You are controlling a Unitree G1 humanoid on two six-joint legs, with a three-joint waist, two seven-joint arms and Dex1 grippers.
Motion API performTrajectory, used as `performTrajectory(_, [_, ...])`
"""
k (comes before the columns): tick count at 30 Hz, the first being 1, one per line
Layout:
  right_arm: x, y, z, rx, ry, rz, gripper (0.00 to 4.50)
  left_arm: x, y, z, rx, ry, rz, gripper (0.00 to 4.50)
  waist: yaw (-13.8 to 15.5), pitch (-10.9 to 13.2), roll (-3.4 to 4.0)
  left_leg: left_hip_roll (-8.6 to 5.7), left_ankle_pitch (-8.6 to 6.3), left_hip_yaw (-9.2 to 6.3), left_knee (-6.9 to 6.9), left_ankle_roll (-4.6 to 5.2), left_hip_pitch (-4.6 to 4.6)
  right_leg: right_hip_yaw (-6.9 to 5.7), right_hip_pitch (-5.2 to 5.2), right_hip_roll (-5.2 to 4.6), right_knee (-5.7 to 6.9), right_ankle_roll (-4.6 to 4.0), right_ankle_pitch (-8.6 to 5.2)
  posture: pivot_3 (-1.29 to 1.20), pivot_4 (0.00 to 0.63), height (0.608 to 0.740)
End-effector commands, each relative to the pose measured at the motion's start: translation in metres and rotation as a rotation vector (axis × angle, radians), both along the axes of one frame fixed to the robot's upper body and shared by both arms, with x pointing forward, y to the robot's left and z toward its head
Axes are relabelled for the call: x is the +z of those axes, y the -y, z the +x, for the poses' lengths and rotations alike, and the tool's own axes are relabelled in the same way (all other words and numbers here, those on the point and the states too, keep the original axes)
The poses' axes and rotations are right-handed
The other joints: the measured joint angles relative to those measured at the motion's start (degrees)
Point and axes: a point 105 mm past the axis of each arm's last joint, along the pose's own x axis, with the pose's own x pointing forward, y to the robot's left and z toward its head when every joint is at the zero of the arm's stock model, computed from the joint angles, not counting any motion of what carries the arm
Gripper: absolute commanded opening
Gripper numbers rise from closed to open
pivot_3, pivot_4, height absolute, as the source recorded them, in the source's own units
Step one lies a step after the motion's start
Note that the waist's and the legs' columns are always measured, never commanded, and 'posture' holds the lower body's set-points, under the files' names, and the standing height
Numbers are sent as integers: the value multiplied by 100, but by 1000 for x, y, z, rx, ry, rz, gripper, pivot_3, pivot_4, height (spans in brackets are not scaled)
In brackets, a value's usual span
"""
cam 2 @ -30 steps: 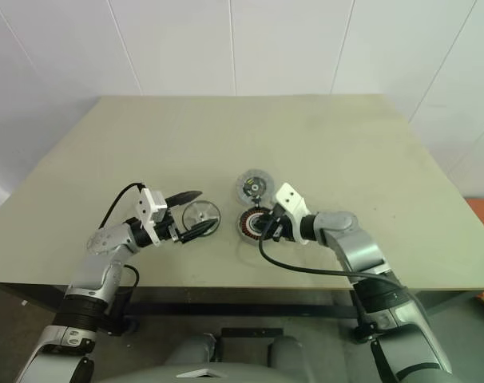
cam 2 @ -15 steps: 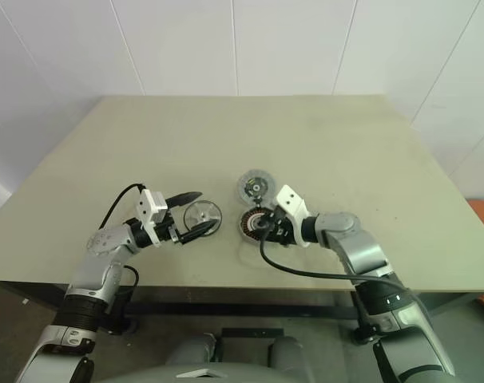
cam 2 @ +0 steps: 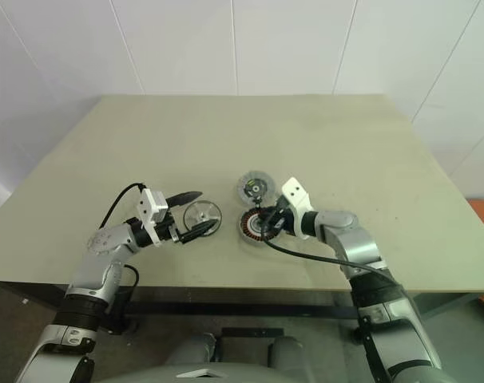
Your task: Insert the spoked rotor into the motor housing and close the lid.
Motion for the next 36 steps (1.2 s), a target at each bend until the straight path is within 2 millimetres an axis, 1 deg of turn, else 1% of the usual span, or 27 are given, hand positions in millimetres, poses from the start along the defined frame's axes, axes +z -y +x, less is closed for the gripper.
performTrajectory(1, [-2,6,2,-9,6,-32,30,11,1,3,-10,49,6,4500,-1,0,0,0,0,0,-1,0,0,0,-1,1,0,0,0,0,0,740])
performTrajectory(5, [-10,8,0,-3,-1,-76,30,11,1,3,-11,48,8,4500,-2,0,0,1,1,0,-3,1,1,0,0,3,1,0,0,0,0,740])
performTrajectory(8, [-11,8,0,-5,1,-79,30,10,1,3,-11,47,9,4500,-3,0,0,0,0,2,0,0,4,0,3,2,0,0,0,0,0,740])
performTrajectory(12, [-4,4,2,-14,9,-13,30,10,1,3,-15,45,9,4500,-4,0,0,1,0,1,0,-1,6,0,3,2,1,-1,0,0,0,740])
performTrajectory(15, [15,-11,-6,52,13,133,30,11,1,3,-16,44,8,4500,-4,1,0,2,0,0,0,0,3,0,3,2,1,0,0,0,0,740])
performTrajectory(17, [15,-14,-12,89,-2,149,30,11,2,2,-17,43,7,4500,-5,2,2,2,1,0,-3,1,-2,0,-2,2,1,0,0,0,0,740])
performTrajectory(21, [11,-15,-19,117,-20,132,30,13,2,2,-18,43,8,4500,-4,2,2,1,1,0,-5,1,-4,0,-6,2,1,1,0,0,0,740])
performTrajectory(25, [7,-14,-19,126,-6,83,30,14,1,1,-17,44,8,4500,-5,2,2,1,0,1,-4,0,-3,0,-5,2,1,0,0,0,0,740])
performTrajectory(28, [-1,-9,-19,132,7,0,30,13,1,1,-16,42,10,4500,-4,2,2,1,0,2,-4,0,-3,0,-5,2,1,0,-1,0,0,740])
performTrajectory(30, [-4,-4,-15,122,27,-49,30,14,-1,2,-1,32,-9,4500,-4,2,2,1,0,2,-4,0,-3,0,-5,1,0,0,0,0,0,740])
performTrajectory(31, [-2,-4,-13,118,37,-40,30,17,-3,4,18,22,-37,4500,-4,2,2,1,0,2,-4,0,-2,0,-4,2,0,0,0,0,0,740])
performTrajectory(34, [19,-10,-8,125,64,75,30,29,-7,8,46,-1,-108,4500,-3,3,0,1,0,0,-2,0,-2,0,-2,1,1,0,0,0,0,740])
performTrajectory(36, [43,-14,-7,167,84,174,30,33,-12,5,50,-26,-132,4500,-8,7,-1,2,0,-1,-1,0,-3,0,-2,1,1,0,0,0,0,740])
